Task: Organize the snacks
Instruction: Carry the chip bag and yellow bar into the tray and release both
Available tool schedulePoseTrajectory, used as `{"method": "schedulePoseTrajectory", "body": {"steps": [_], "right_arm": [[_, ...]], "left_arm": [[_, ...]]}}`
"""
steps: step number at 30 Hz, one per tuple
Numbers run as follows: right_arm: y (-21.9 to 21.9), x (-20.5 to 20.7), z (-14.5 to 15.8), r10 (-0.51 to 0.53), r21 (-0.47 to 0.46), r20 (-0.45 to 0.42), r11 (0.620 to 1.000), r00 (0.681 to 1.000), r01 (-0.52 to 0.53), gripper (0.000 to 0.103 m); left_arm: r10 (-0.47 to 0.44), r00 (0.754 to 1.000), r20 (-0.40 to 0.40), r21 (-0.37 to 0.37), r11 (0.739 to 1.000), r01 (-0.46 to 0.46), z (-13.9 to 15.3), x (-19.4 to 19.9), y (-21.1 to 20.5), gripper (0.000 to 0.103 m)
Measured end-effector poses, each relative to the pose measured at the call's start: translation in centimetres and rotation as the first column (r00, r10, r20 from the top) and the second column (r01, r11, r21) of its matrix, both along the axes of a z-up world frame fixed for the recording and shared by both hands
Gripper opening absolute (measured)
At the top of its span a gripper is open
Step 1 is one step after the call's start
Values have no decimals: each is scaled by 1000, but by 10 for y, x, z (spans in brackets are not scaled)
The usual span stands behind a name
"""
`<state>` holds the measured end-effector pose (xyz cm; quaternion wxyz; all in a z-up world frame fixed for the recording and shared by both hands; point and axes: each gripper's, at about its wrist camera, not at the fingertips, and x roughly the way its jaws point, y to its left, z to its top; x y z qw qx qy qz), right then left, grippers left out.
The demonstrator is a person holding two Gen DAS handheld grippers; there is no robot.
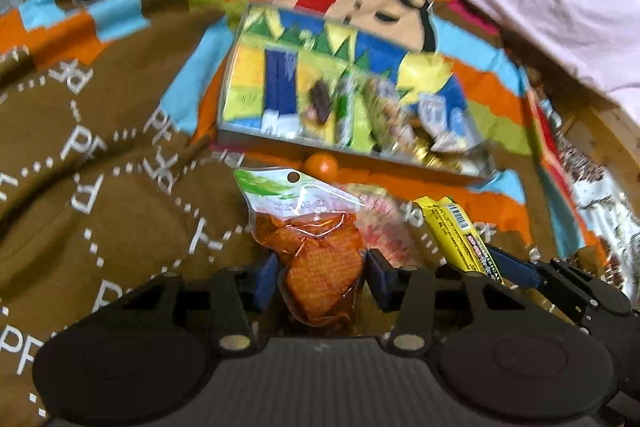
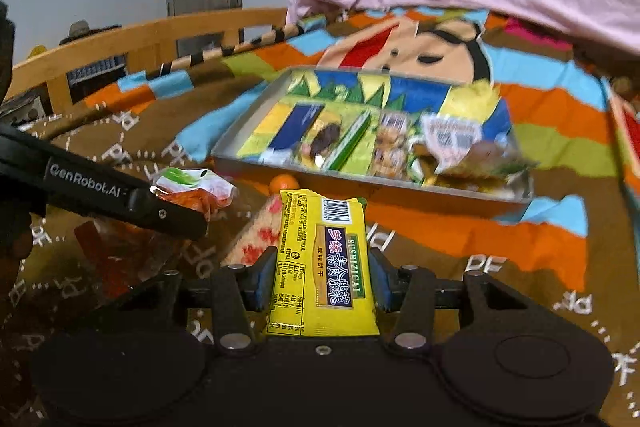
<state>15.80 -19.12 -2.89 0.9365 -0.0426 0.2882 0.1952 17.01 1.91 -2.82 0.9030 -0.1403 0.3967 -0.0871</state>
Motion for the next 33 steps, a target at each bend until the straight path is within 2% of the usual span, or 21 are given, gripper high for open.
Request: {"method": "schedulePoseTrajectory", "body": {"steps": [5, 11, 14, 19, 24, 33], "right_arm": [[-2, 5, 25, -20, 13, 78, 1000, 997, 19, 49], [0, 34, 55, -24, 17, 162, 1000, 986, 21, 49], [3, 51, 67, -31, 28, 186, 999, 982, 26, 49], [9, 80, 74, -56, 50, 212, 998, 976, 46, 49], [20, 113, 72, -67, 63, 229, 997, 971, 54, 49], [37, 161, 44, -56, 44, 198, 998, 978, 49, 49]], "left_arm": [[9, 994, 106, -30, 1000, -6, 26, 4, -4, 51], [0, 975, 223, -22, 1000, 5, 55, 30, -10, 51], [36, 962, 271, -67, 998, -19, 60, 44, -7, 51], [92, 949, 301, -105, 992, -63, 55, 69, 2, 51], [109, 945, 308, -88, 992, -86, 47, 96, 12, 51], [107, 947, 303, -73, 993, -88, 21, 140, 17, 51]]}}
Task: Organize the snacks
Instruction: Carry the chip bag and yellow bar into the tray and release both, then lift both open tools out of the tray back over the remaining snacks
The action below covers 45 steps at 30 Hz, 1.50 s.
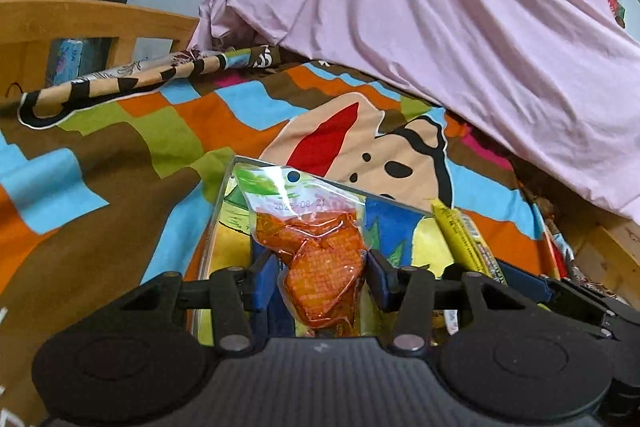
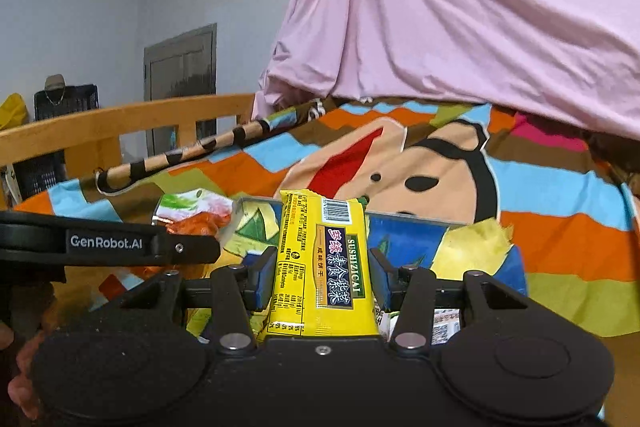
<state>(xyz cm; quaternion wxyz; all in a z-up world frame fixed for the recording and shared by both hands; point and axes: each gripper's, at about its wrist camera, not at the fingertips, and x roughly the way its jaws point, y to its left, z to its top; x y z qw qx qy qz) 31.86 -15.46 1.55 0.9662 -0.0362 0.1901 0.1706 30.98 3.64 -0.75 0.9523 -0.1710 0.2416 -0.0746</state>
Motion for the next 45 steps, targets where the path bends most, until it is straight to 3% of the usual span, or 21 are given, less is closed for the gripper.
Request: {"method": "schedulePoseTrajectory", "body": {"steps": [19, 30, 34, 37, 45], "right_arm": [[7, 51, -56, -55, -40, -102, 998, 993, 51, 49], [7, 58, -69, -76, -74, -116, 995, 990, 67, 51], [6, 57, -68, -67, -76, -112, 995, 991, 59, 58], [5, 55, -64, -66, -72, -97, 996, 993, 60, 68], [-1, 41, -45, -76, -60, -57, 996, 995, 73, 82]], "left_arm": [[-6, 992, -128, 24, 1000, 9, -52, 41, -6, 52], [3, 993, -115, 78, 997, 6, -55, 43, -13, 55], [13, 992, -125, 40, 999, -8, -55, 43, -8, 57], [29, 991, -128, -10, 999, -30, -53, 42, -2, 67], [36, 996, -80, -22, 999, -38, -36, 29, 1, 80]]}}
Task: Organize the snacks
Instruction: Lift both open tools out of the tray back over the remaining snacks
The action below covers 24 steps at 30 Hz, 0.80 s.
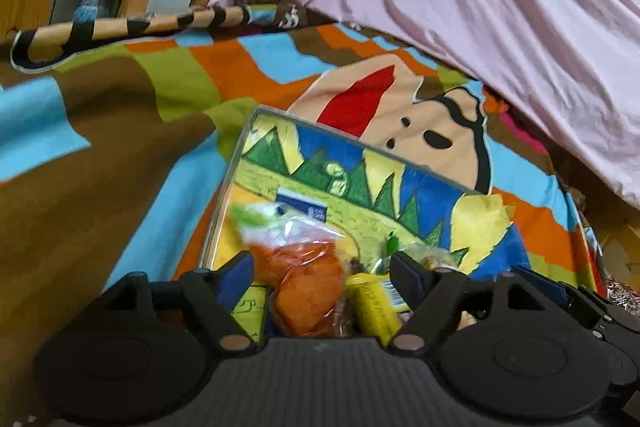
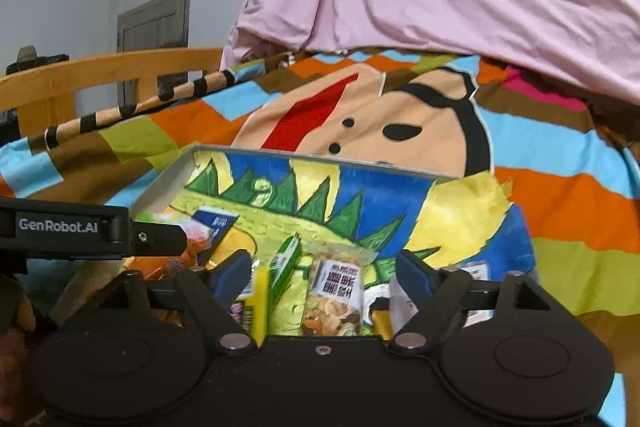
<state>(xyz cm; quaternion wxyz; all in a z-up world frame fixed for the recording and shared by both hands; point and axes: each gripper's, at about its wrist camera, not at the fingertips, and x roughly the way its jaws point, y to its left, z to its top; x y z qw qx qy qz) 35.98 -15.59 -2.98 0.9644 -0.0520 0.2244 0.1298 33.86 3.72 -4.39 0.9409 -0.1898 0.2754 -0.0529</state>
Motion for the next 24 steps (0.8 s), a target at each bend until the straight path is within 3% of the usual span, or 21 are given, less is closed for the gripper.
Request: {"method": "schedulePoseTrajectory", "body": {"steps": [4, 6, 11, 24], "right_arm": [[-7, -11, 14, -14, 11, 29, 1000, 999, 13, 88], [-12, -19, 23, -23, 25, 51, 999, 998, 22, 92], [-23, -48, 42, -35, 51, 101, 998, 994, 30, 97], [-51, -146, 60, -29, 65, 134, 998, 991, 21, 102]], "left_arm": [[8, 999, 51, 6, 1000, -9, 15, -14, -1, 86], [22, 996, 88, 13, 1000, -24, 23, -24, -1, 94], [25, 989, 143, 32, 999, -30, 40, -53, -3, 99], [-25, 989, 148, 112, 994, 8, 58, -148, -17, 102]]}}
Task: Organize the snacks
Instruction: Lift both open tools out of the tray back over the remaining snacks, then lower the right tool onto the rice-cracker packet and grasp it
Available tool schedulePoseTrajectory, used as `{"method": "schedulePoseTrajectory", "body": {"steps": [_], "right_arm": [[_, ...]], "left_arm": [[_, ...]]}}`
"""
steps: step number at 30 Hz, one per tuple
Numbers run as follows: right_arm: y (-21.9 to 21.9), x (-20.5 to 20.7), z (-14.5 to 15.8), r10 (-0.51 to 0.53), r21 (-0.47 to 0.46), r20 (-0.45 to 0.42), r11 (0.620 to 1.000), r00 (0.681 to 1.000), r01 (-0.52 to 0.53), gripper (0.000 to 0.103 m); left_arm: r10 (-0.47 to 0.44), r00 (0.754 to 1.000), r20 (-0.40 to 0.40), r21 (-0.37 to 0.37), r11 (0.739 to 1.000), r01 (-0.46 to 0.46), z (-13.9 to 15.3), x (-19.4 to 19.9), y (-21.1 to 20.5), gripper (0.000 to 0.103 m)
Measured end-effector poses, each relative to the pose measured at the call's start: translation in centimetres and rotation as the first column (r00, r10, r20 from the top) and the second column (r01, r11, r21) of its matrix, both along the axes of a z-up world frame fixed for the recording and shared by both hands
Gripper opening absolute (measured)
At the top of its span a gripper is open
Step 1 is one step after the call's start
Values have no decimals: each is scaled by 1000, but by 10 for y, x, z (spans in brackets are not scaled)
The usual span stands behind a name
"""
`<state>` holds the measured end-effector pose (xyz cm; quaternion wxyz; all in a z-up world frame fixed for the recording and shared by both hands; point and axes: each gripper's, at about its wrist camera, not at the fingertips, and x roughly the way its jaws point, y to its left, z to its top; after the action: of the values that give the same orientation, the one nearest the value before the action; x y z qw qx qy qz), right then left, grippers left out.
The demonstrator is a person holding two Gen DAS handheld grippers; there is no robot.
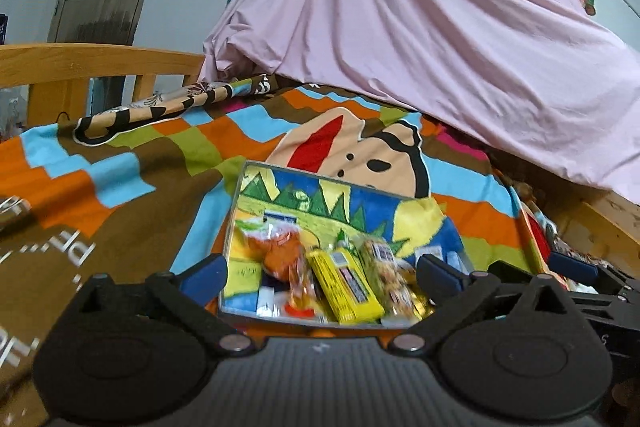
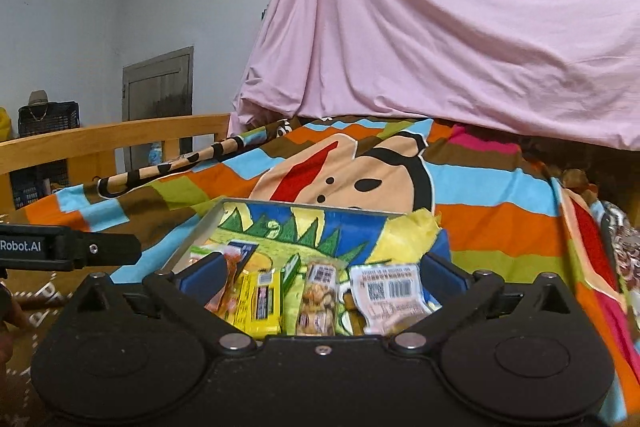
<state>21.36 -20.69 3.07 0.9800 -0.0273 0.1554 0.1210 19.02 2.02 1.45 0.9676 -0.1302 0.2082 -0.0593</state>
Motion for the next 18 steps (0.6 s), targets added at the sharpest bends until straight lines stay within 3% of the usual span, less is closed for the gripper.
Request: {"method": "schedulePoseTrajectory", "body": {"steps": [7, 14, 18], "right_arm": [[-14, -44, -5, -30, -2, -41, 1000, 999, 30, 102], [-24, -76, -14, -48, -18, -82, 999, 995, 47, 102], [-29, -89, -18, -51, -22, -106, 999, 993, 49, 102]], "left_arm": [[-2, 999, -36, 9, 1000, 2, -10, -39, -1, 102], [-45, 998, -36, 92, 995, 49, -15, -70, -7, 103], [-60, 997, -58, 86, 994, 65, -19, -80, -10, 103]]}}
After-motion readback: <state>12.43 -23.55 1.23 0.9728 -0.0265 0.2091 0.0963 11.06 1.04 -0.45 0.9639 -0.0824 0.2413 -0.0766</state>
